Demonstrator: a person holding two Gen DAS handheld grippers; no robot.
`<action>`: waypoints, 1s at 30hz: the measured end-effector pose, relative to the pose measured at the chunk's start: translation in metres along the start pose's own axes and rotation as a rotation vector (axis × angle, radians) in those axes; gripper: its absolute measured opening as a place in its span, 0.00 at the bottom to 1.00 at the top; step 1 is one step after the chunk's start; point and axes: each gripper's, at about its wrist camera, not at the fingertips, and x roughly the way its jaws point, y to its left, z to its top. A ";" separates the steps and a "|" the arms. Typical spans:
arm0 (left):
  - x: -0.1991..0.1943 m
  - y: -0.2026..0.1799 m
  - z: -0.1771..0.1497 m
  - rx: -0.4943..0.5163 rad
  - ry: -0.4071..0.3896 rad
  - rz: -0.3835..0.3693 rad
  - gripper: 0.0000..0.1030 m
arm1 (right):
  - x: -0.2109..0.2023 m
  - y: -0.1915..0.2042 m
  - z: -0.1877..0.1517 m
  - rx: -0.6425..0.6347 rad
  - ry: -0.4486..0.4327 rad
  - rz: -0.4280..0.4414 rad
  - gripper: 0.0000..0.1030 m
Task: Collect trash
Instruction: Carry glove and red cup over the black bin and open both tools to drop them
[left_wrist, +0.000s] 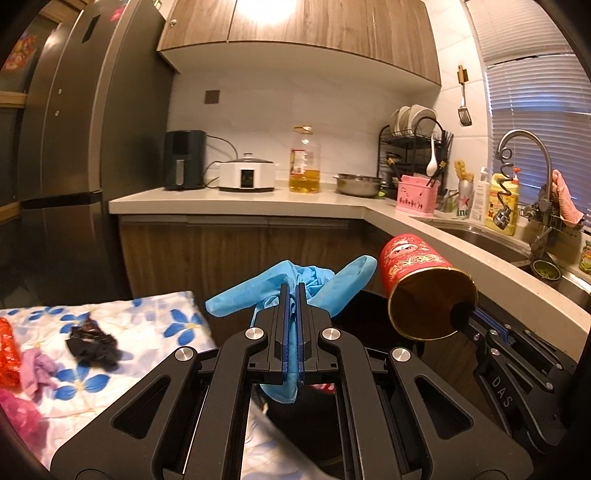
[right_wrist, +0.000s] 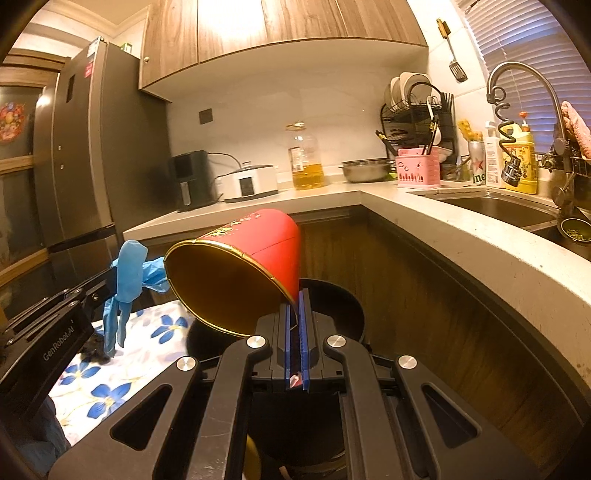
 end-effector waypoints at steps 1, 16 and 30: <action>0.004 -0.002 0.000 0.001 0.001 -0.004 0.02 | 0.002 -0.001 0.001 0.001 -0.001 -0.003 0.05; 0.047 -0.009 -0.004 0.012 0.028 -0.053 0.02 | 0.030 -0.008 0.007 0.015 0.014 -0.026 0.05; 0.076 -0.007 -0.012 0.018 0.079 -0.113 0.03 | 0.053 -0.014 0.008 0.029 0.044 -0.023 0.05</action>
